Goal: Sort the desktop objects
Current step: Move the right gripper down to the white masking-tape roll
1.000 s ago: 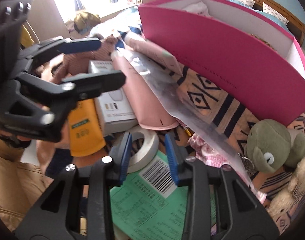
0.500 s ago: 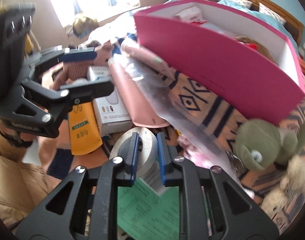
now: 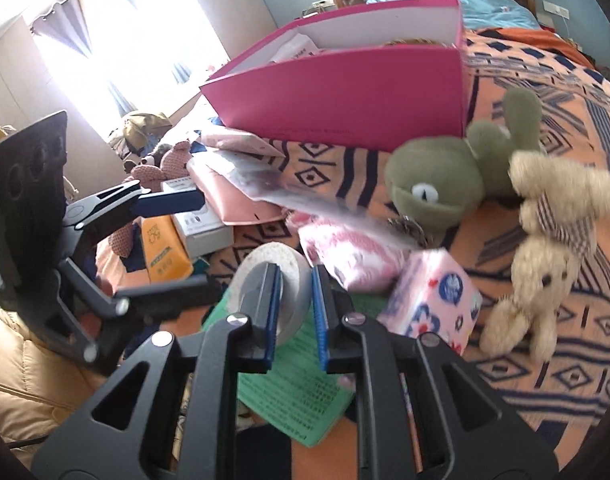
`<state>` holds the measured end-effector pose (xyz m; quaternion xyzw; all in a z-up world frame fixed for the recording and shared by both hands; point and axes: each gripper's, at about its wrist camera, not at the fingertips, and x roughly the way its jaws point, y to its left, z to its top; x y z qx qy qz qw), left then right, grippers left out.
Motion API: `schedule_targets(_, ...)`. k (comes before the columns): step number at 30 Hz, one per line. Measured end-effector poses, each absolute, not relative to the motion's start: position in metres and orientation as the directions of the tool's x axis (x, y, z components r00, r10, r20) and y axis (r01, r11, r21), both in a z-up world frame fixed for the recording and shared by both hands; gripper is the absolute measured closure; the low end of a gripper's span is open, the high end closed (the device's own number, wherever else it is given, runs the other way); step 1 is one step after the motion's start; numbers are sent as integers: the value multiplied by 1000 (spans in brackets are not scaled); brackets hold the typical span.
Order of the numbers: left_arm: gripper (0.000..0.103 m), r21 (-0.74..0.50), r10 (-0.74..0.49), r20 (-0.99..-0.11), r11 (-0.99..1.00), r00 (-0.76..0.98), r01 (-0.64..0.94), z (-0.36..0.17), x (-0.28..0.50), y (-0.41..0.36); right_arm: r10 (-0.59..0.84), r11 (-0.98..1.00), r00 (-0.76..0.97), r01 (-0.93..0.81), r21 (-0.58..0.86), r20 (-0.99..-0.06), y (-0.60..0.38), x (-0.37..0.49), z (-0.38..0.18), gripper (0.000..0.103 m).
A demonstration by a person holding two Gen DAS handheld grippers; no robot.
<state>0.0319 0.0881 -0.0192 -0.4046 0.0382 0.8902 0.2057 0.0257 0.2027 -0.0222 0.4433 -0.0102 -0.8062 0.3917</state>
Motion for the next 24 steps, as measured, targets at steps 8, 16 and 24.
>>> schedule_targets(8,17,-153,359,-789,-901,-499,-406,-33,28,94,-595,-717,-323,627,305,-736,211,35,-26,84)
schedule_targets(16,48,-223,411,-803,-879,-432,-422,-34,25,96,-568,-715,-329,652,254,-754,207,39,-27,82)
schedule_targets(24,77,-231,409,-812,-880,-417,-414,-30,22,94,-594,-702,-310,651,289,-743,207,43,-28,79)
